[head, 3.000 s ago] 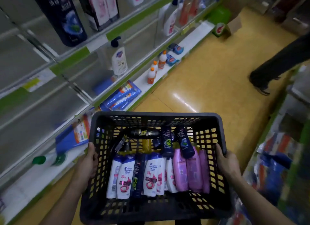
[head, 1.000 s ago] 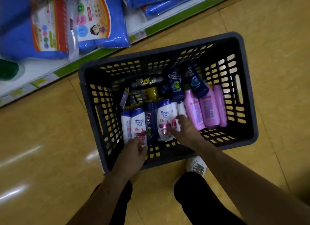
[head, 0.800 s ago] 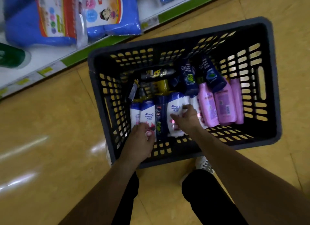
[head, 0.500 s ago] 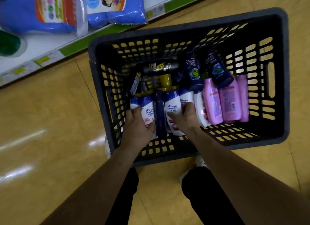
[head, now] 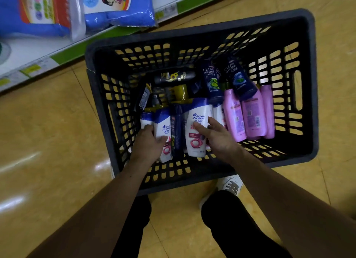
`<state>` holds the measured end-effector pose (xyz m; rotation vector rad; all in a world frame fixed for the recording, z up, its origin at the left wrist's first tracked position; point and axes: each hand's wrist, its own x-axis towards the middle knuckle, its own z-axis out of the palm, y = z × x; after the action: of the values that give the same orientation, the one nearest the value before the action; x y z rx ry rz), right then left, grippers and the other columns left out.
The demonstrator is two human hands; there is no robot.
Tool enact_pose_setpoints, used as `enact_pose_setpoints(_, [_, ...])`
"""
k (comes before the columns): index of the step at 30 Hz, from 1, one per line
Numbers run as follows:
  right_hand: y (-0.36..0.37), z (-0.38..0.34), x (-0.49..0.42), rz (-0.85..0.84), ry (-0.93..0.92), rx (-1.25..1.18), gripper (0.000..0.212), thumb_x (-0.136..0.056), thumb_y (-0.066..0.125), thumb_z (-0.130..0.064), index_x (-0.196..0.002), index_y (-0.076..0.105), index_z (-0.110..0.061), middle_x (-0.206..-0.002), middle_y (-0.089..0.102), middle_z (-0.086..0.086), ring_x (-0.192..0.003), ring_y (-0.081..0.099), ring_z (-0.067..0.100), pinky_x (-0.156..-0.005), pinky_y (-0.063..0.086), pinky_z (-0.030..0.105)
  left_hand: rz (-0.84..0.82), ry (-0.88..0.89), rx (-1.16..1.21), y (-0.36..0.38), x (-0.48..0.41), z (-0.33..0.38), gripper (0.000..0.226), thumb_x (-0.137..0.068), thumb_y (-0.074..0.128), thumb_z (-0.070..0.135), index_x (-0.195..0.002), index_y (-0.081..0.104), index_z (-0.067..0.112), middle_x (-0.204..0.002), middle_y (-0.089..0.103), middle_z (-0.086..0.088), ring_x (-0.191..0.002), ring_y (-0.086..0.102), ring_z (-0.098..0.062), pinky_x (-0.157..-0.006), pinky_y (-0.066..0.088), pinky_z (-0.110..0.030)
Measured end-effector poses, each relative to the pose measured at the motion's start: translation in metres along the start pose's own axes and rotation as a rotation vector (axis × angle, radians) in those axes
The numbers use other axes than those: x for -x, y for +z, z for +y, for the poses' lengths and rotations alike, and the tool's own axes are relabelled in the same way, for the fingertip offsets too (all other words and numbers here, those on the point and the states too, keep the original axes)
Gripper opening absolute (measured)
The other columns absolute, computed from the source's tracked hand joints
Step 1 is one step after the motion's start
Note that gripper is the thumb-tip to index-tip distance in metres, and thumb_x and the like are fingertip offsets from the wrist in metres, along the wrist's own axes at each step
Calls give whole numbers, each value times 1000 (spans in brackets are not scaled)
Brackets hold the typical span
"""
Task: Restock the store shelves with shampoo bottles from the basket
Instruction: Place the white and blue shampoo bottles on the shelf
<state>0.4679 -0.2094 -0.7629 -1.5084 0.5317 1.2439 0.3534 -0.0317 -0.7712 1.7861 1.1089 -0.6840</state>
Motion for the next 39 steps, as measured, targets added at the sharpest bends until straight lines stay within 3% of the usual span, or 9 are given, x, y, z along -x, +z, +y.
enact_pose_setpoints(4, [-5,-1,2,-23,11,-93,39,-90,71,-28,-126,61,-16,-116,73,13,-108,70,34,-92,56,53,-9,-10,30,2,3,4,42,-95,65,25,-131,49,11,-127,66,-11,-105,66,-25,-73,45,-27])
enact_pose_setpoints(8, [-11,-13,7,-34,-1,-149,36,-93,66,-27,-126,60,-14,-119,71,16,-113,67,39,-99,51,57,12,6,-18,1,-1,7,42,-92,69,25,-128,55,9,-123,68,-12,-106,66,-28,-77,46,-30])
enact_pose_setpoints(11, [-12,-32,15,-42,-30,-181,38,-93,65,-29,-126,60,-13,-121,70,16,-114,66,35,-100,51,54,-22,-2,7,-3,-5,7,39,-91,70,24,-127,61,11,-121,70,-11,-104,67,-26,-87,52,-36])
enact_pose_setpoints(15, [-12,-60,29,-45,-71,-213,39,-95,63,-29,-128,60,-10,-124,68,19,-119,64,36,-102,50,55,-54,-1,119,-15,5,8,39,-93,68,19,-131,60,13,-123,69,-9,-104,66,-23,-85,49,-31])
enact_pose_setpoints(21, [-7,-93,57,-87,-126,-198,42,-97,61,-28,-133,57,-8,-127,67,20,-119,63,38,-94,56,48,-88,38,320,-45,27,31,32,-97,64,22,-127,56,20,-115,65,0,-102,67,-21,-88,54,-38])
enact_pose_setpoints(26, [-4,-118,80,-99,-186,-154,44,-97,60,-27,-133,54,-4,-126,66,21,-120,62,39,-99,53,51,-105,103,332,-67,34,58,29,-96,65,27,-124,55,26,-108,64,9,-98,67,-16,-87,55,-40])
enact_pose_setpoints(32, [-11,-146,96,-164,-268,-115,43,-99,58,-27,-136,52,-5,-130,63,23,-121,61,41,-101,51,53,-186,125,454,-73,40,62,29,-97,62,20,-122,56,32,-107,69,13,-87,72,-7,-75,58,-27])
enact_pose_setpoints(39, [2,-170,130,-156,-307,-90,44,-99,57,-28,-136,53,-4,-131,61,26,-123,58,43,-103,48,57,-287,216,612,-109,70,85,45,-96,62,17,-139,53,23,-121,71,1,-104,72,-15,-76,59,-25])
